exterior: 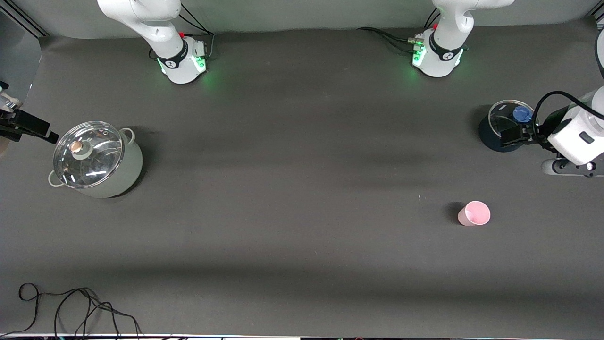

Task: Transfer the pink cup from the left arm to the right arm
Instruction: 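Move the left gripper out toward the pink cup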

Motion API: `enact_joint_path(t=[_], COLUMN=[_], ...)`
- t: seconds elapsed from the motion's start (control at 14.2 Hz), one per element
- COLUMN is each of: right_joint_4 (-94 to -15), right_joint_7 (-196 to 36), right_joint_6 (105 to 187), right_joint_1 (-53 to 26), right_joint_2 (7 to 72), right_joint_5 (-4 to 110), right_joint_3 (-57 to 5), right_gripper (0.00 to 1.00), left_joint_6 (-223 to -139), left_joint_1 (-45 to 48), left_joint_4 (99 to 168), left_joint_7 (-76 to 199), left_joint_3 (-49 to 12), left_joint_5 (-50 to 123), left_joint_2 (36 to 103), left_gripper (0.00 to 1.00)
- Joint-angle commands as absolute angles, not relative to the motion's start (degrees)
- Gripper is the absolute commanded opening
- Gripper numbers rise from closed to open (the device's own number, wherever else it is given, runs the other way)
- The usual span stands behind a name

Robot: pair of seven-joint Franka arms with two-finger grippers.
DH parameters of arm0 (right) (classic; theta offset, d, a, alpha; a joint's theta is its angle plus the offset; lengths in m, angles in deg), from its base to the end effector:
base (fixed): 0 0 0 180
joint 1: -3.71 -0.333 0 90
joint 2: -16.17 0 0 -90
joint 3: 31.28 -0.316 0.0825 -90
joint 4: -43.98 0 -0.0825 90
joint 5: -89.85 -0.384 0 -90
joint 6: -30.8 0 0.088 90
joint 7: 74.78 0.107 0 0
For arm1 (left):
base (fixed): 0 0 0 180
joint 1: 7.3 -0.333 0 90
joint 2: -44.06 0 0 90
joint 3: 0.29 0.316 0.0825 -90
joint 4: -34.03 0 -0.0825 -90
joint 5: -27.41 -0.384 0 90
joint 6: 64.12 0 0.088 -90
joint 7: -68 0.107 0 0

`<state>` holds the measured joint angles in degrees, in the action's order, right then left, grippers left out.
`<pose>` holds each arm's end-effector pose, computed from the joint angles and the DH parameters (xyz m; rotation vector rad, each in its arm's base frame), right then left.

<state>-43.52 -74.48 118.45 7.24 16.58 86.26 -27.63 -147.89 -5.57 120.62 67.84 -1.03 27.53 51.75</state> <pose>0.5495 -0.0621 0.6377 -3.0730 0.1971 0.0012 0.5796 -0.0248 0.5675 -3.1274 0.0632 0.2877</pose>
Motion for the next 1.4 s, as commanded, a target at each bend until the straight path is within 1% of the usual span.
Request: enact_joint_path(t=[0.0,0.42,0.7,1.05,1.33], right_joint_4=[-41.71,-41.89,-42.07,-42.33,-42.33], right_joint_7=[-73.11,-73.20,-73.11,-73.20,-73.20], right_joint_6=[117.38,117.37,117.37,117.37,117.37], right_joint_1=[6.96,7.14,7.23,7.23,7.23], right_joint_2=[17.48,17.48,17.48,17.31,17.31], right_joint_5=[86.77,86.77,86.77,86.77,86.77], right_joint_3=[-27.58,-27.58,-27.50,-27.50,-27.50], right_gripper=[1.00,1.00,1.00,1.00,1.00], left_joint_6=[-147.71,-147.88,-150.08,-154.73,-159.30], left_joint_1=[-4.66,-4.58,-4.75,-5.98,-11.07], left_joint_4=[120.08,119.90,118.51,116.48,116.12], left_joint_7=[68.44,68.44,69.31,91.42,109.45], left_joint_3=[-0.47,-0.47,-0.47,-0.03,-0.11], left_joint_5=[26.01,25.92,25.74,26.00,30.73], left_joint_2=[51.44,51.88,52.14,52.58,54.51], left_gripper=[1.00,1.00,1.00,1.00,1.00])
